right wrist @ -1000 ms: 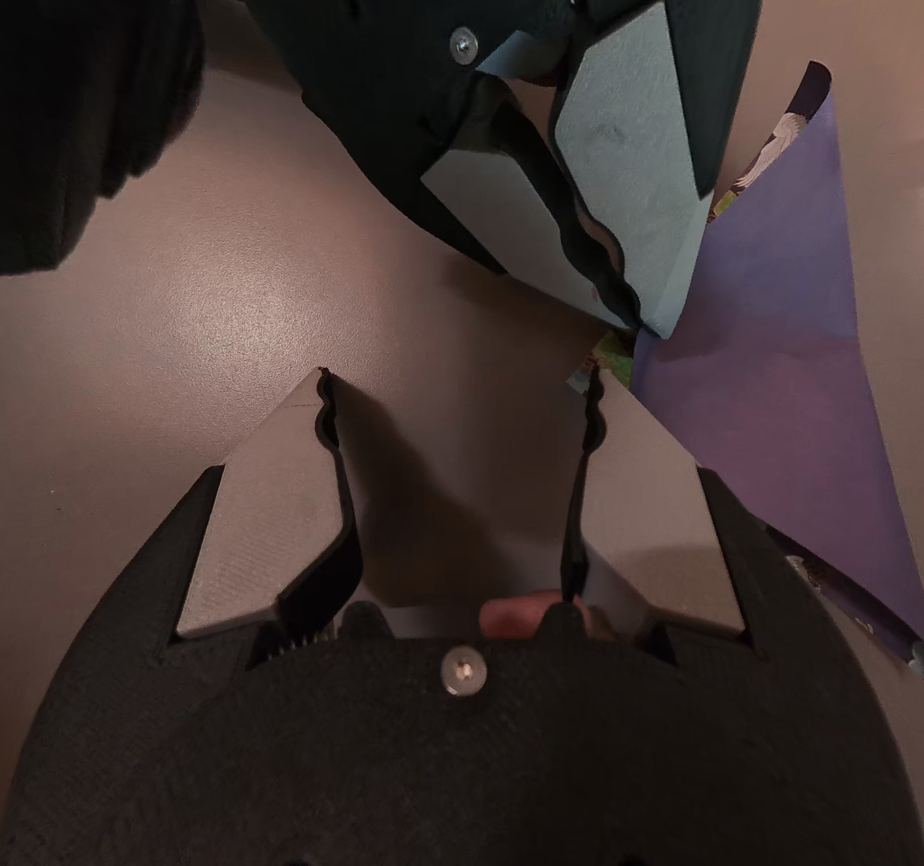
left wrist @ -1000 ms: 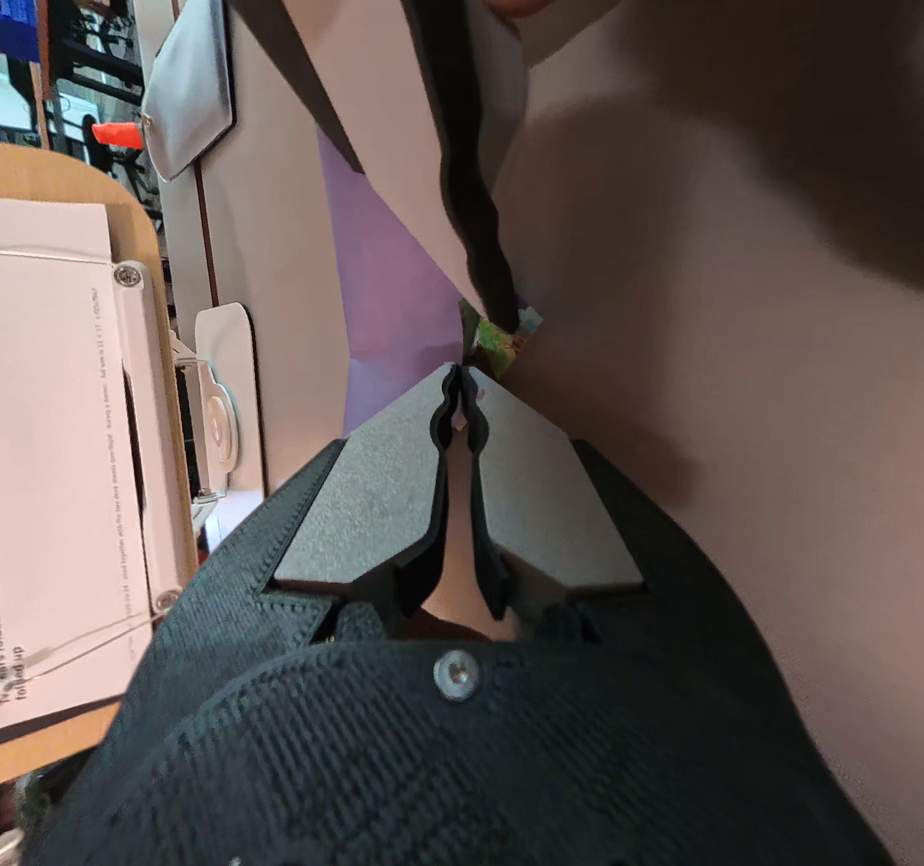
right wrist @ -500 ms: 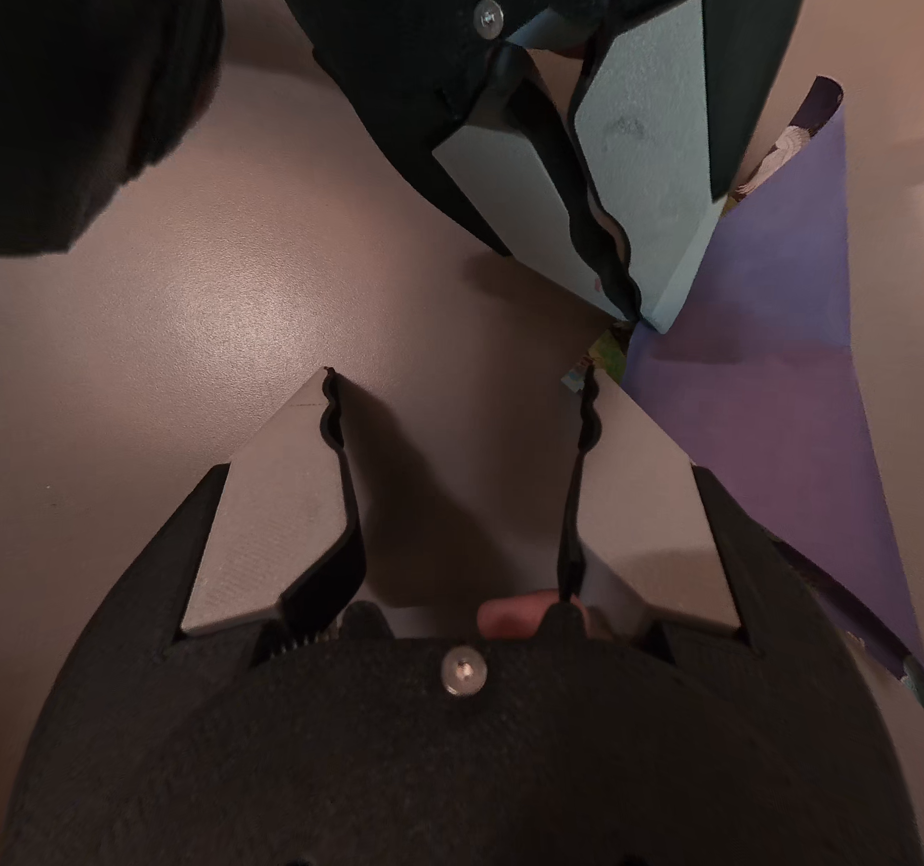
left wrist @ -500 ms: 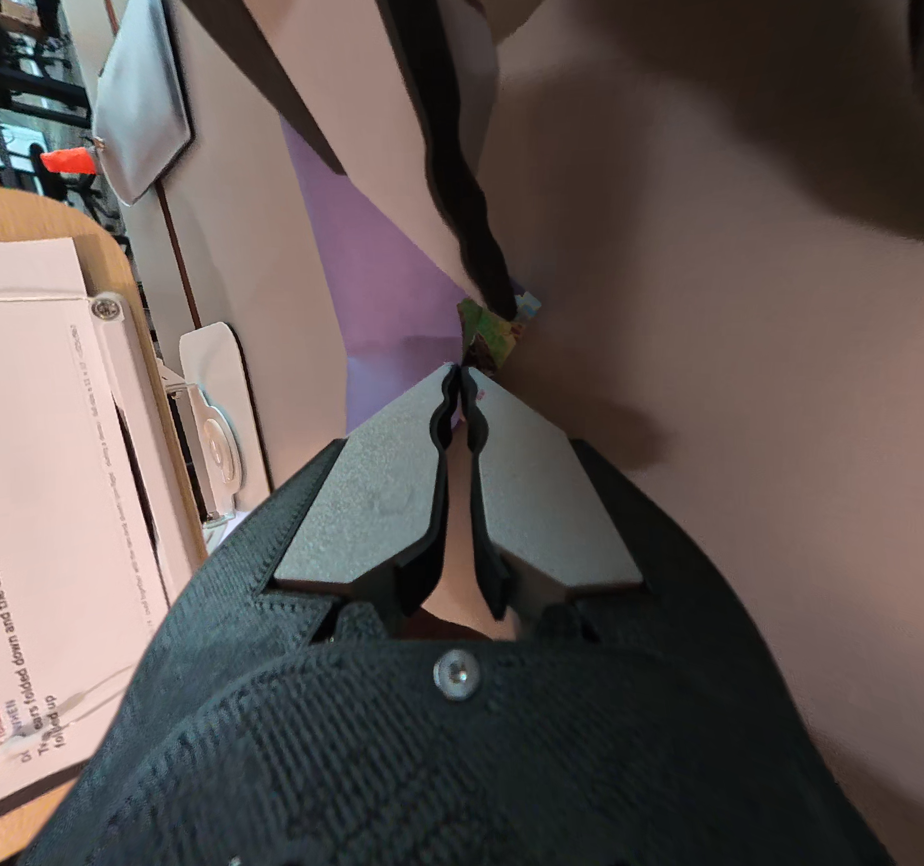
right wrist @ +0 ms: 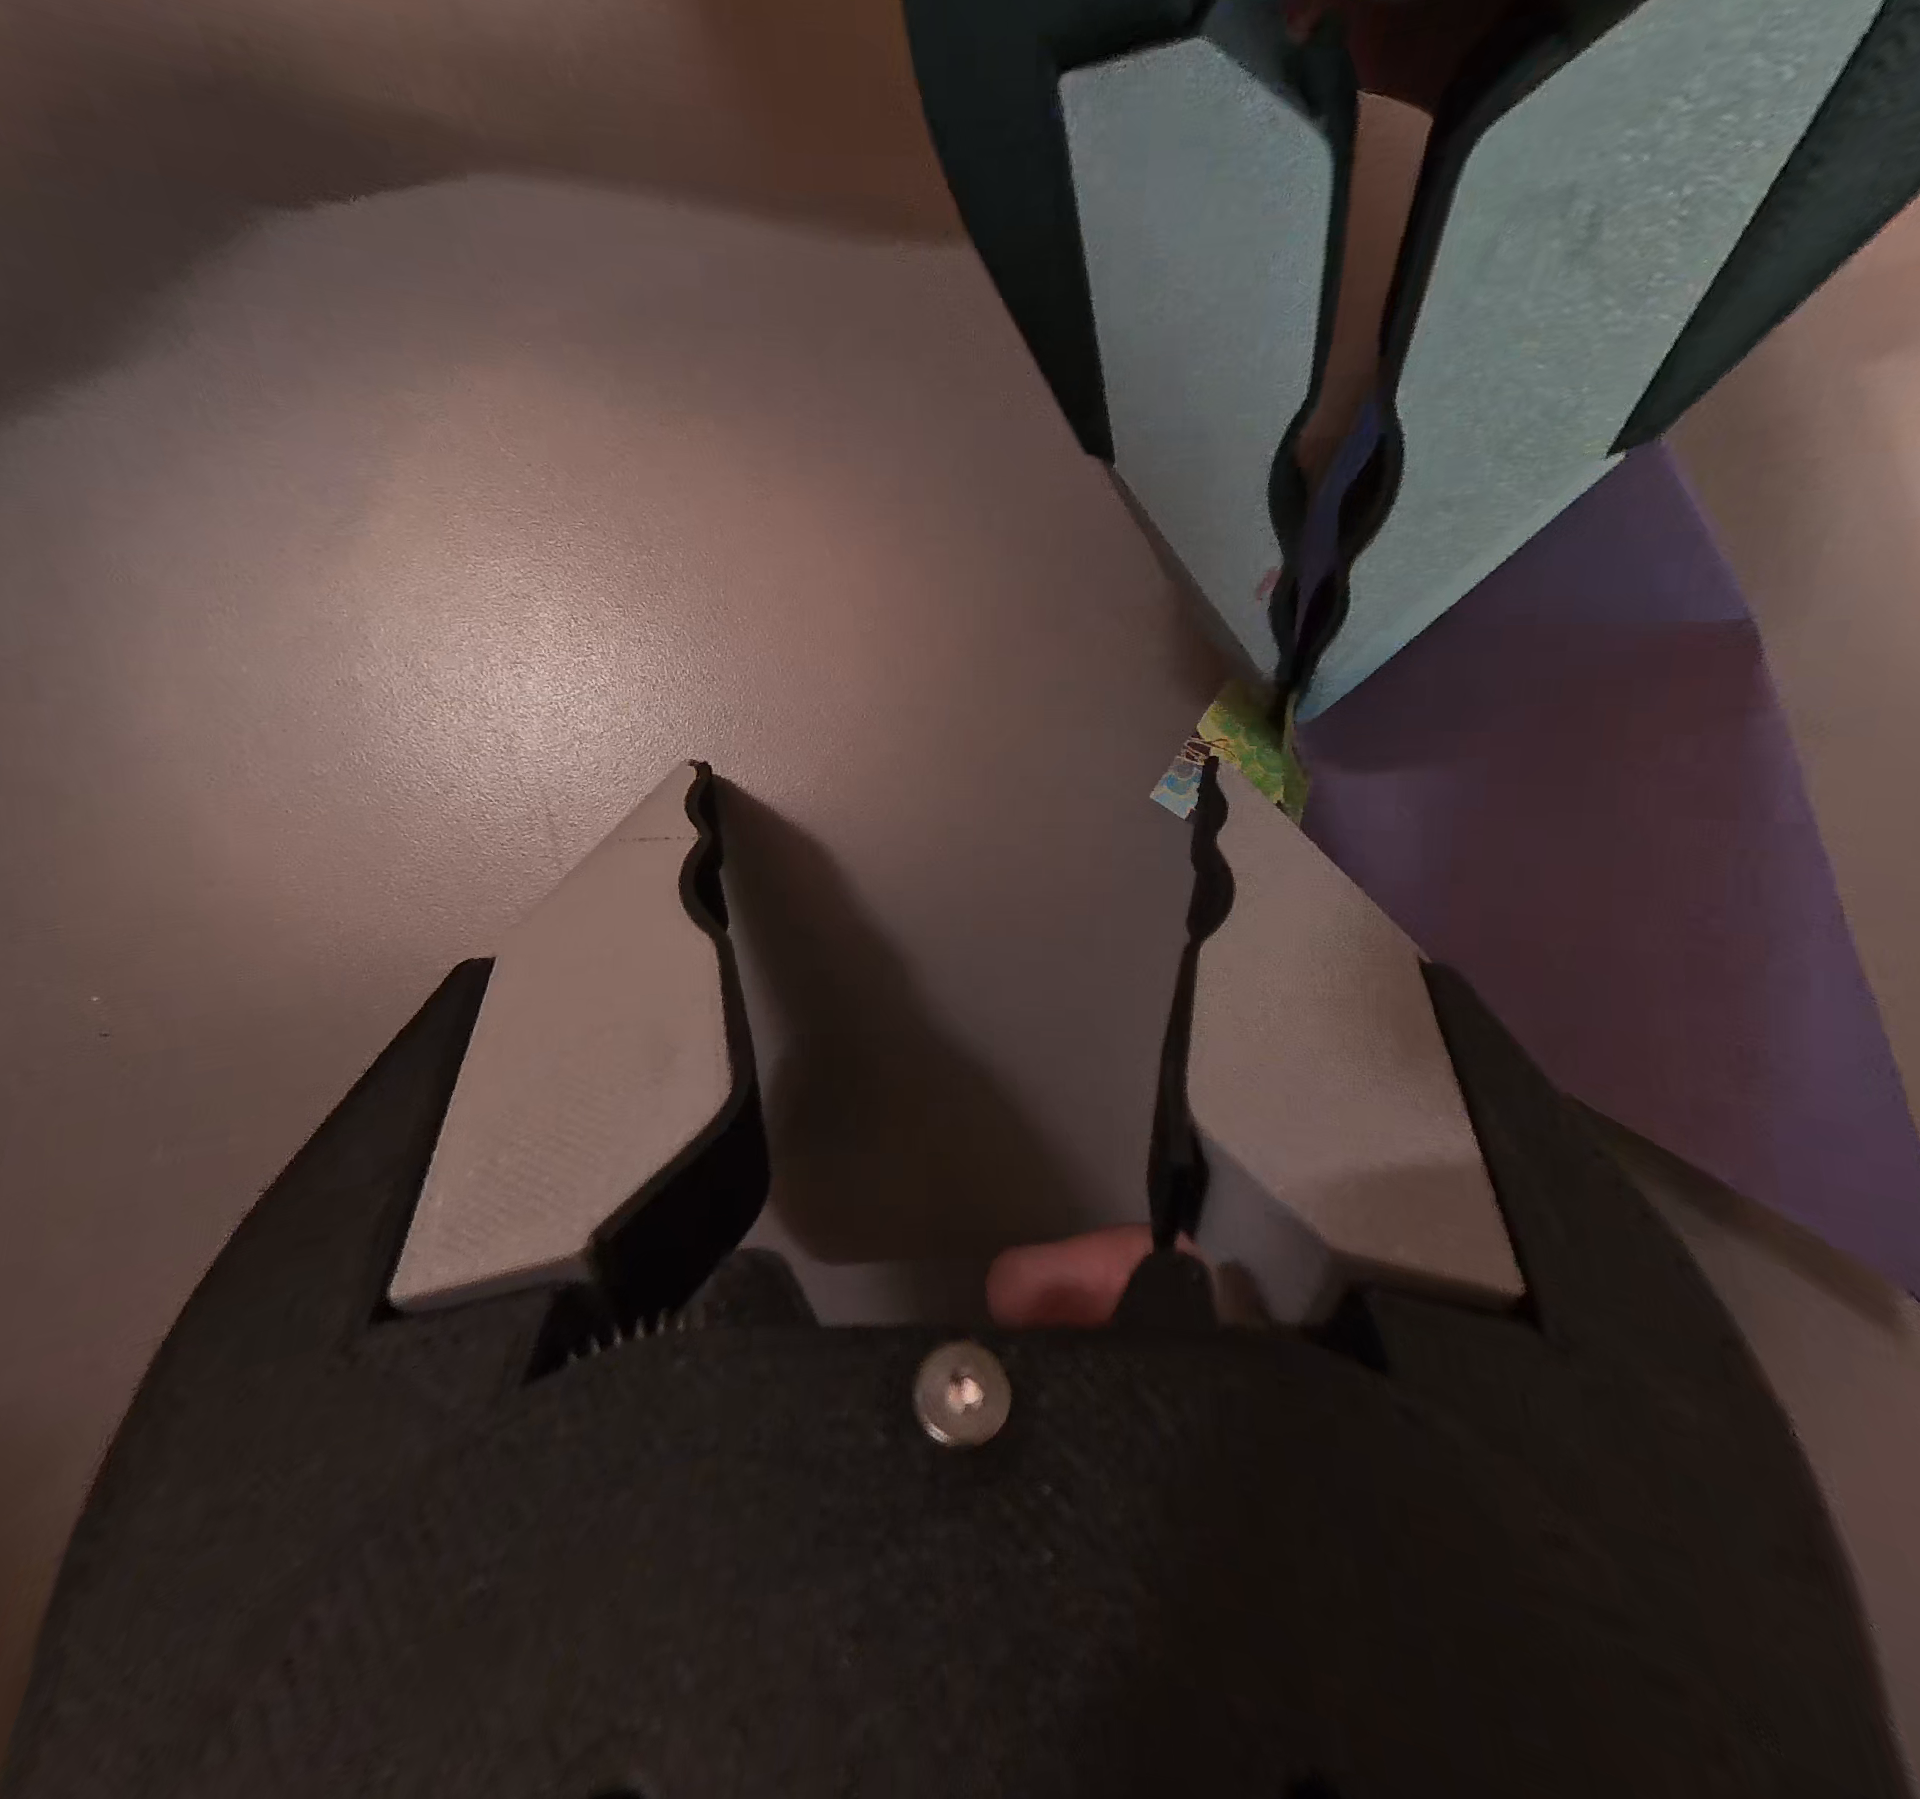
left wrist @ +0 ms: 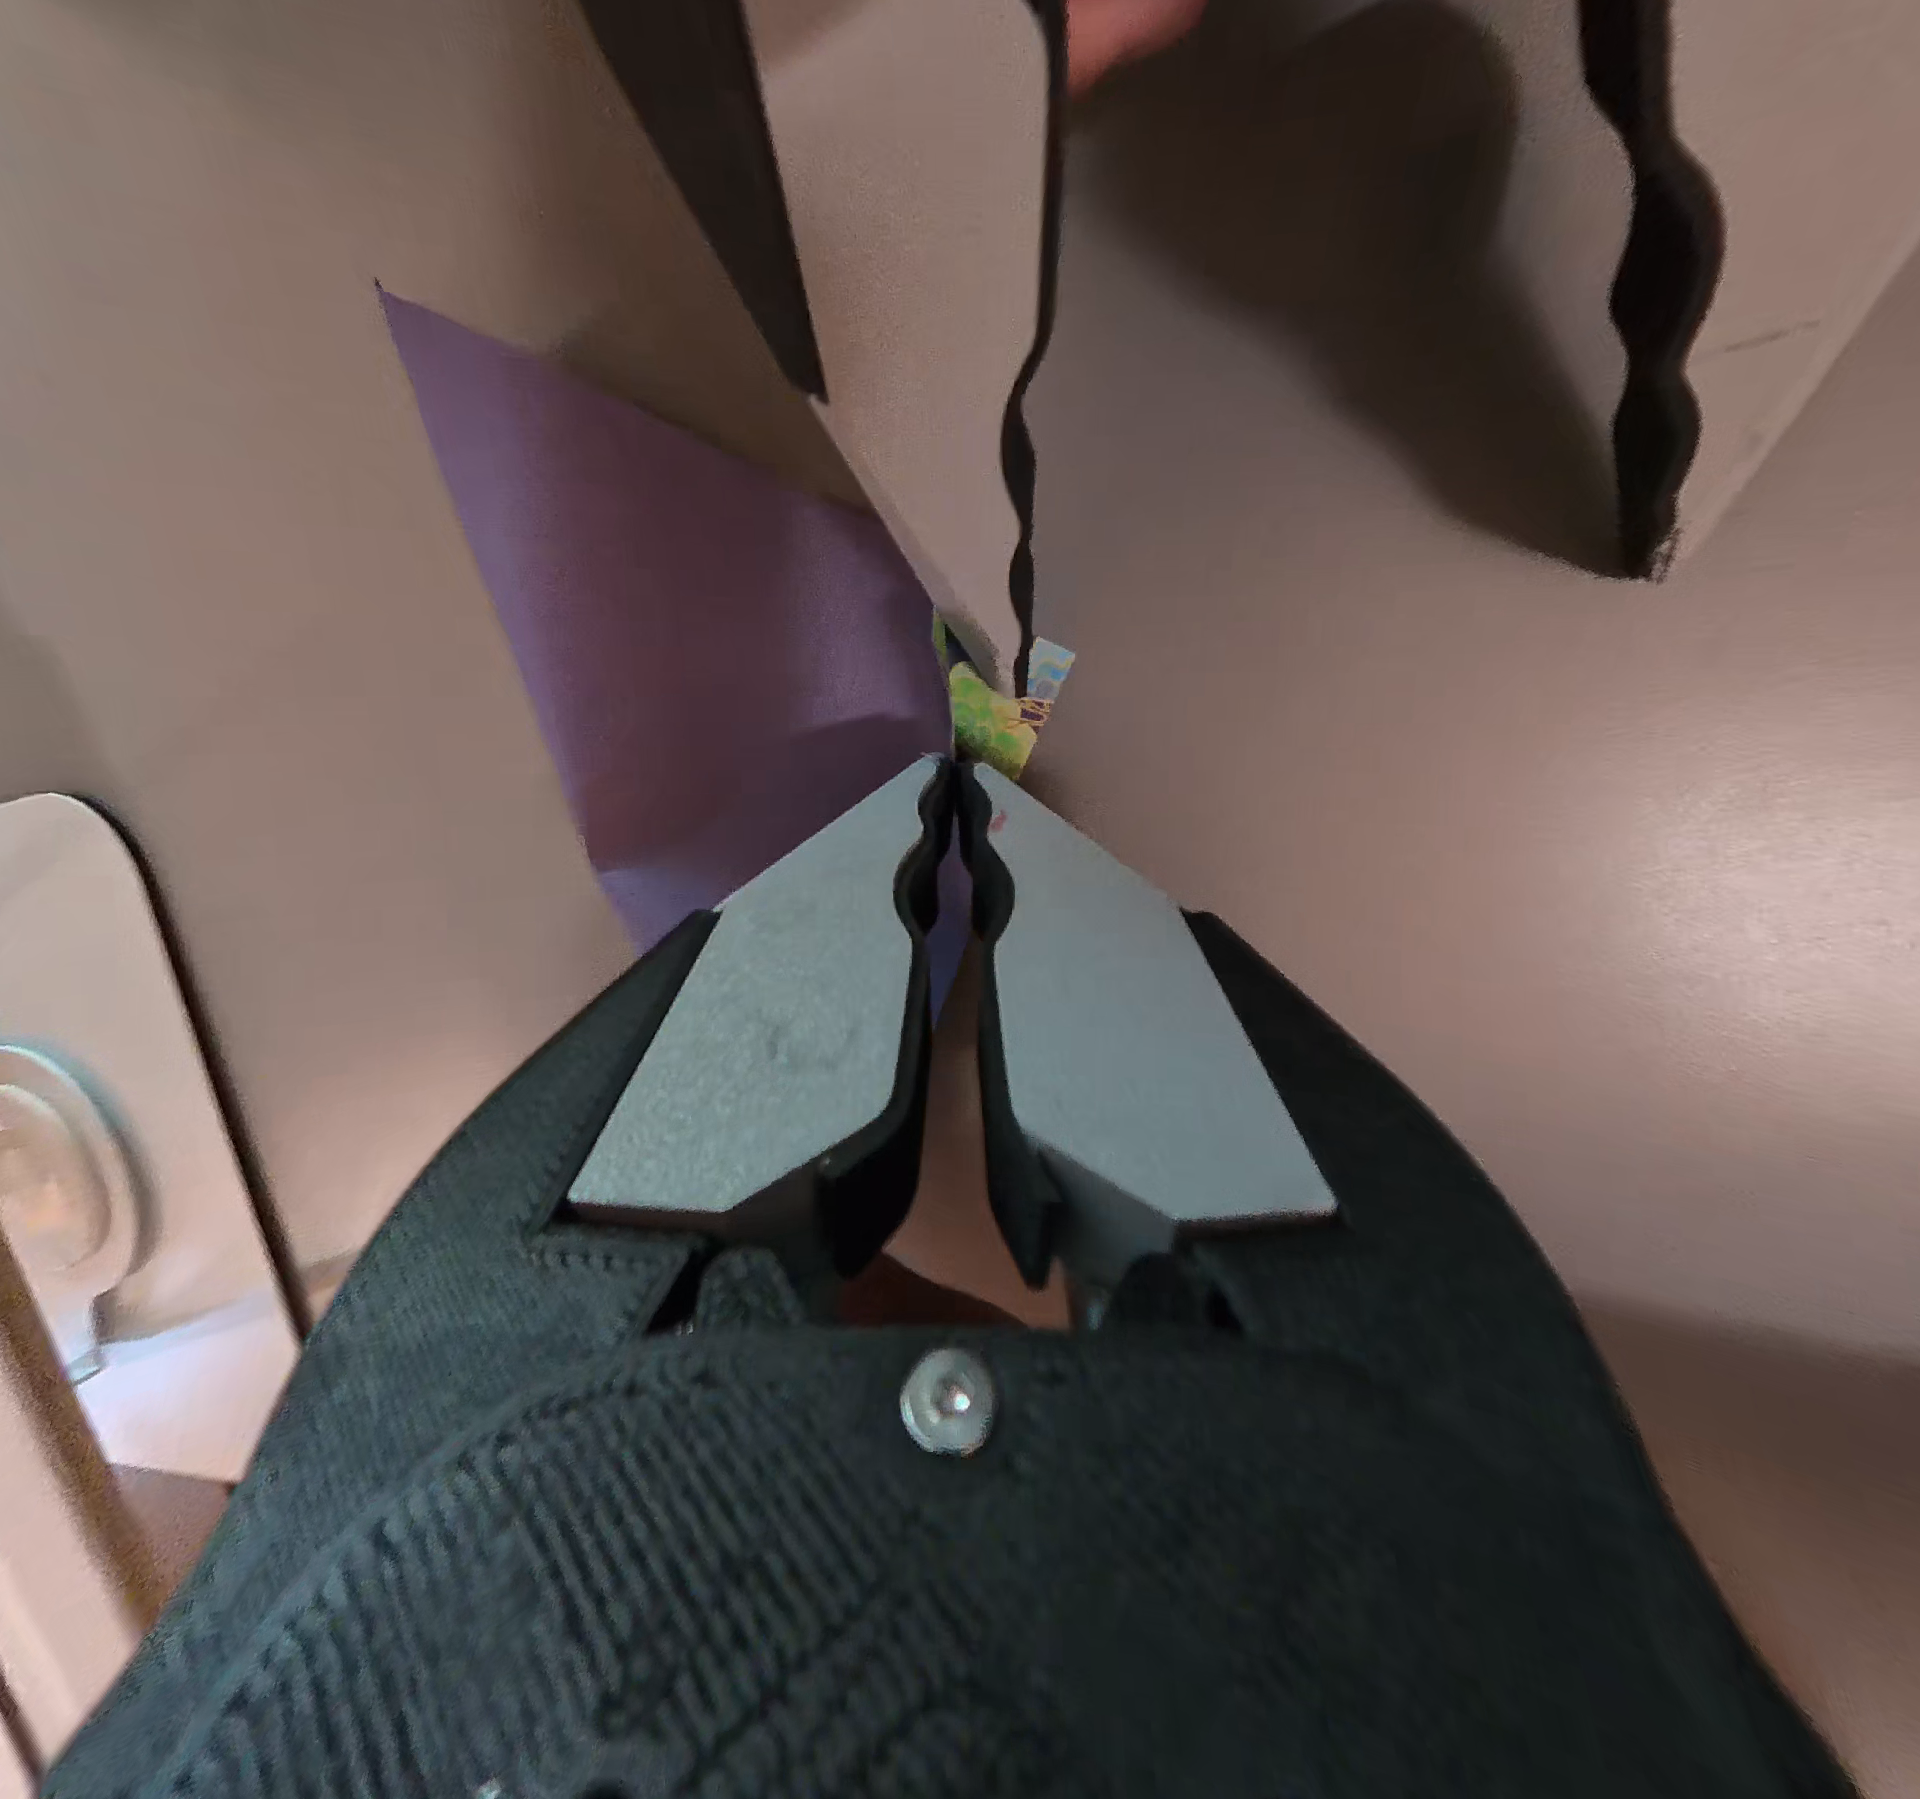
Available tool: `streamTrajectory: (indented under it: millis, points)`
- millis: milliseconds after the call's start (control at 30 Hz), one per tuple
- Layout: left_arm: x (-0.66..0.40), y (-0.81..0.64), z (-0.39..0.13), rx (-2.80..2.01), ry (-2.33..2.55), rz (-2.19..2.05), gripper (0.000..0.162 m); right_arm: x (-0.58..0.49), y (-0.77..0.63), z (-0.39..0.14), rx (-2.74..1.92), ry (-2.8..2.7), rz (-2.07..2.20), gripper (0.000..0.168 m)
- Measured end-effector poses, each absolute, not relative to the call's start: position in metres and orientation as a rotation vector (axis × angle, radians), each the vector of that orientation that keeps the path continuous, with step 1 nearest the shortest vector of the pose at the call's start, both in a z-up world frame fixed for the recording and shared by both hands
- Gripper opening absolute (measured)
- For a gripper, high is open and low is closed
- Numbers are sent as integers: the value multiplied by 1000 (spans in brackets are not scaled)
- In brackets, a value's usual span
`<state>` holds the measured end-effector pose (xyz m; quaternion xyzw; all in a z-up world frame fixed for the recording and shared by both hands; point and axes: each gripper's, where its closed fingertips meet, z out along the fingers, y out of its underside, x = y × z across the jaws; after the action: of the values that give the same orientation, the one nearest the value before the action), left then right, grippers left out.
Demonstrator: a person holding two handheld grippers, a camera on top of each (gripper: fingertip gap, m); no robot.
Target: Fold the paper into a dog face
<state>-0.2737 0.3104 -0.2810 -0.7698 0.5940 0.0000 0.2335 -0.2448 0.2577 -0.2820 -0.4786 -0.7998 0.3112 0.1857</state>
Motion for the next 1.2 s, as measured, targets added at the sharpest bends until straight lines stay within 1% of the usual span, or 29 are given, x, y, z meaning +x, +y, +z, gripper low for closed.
streamTrajectory:
  millis: [400,500,867,1200]
  points:
    - [-266,304,-279,-2134,1451,-295,0,-244,257,-279,-1371,-2233,962,90]
    - [-265,298,-279,-2149,1456,-338,5,-245,257,-279,-1371,-2231,961,90]
    - [-263,305,-278,-2174,1449,-315,21,-245,257,-280,-1367,-2233,951,90]
    - [-273,303,-278,-2174,1486,-203,23,-244,257,-279,-1368,-2235,954,92]
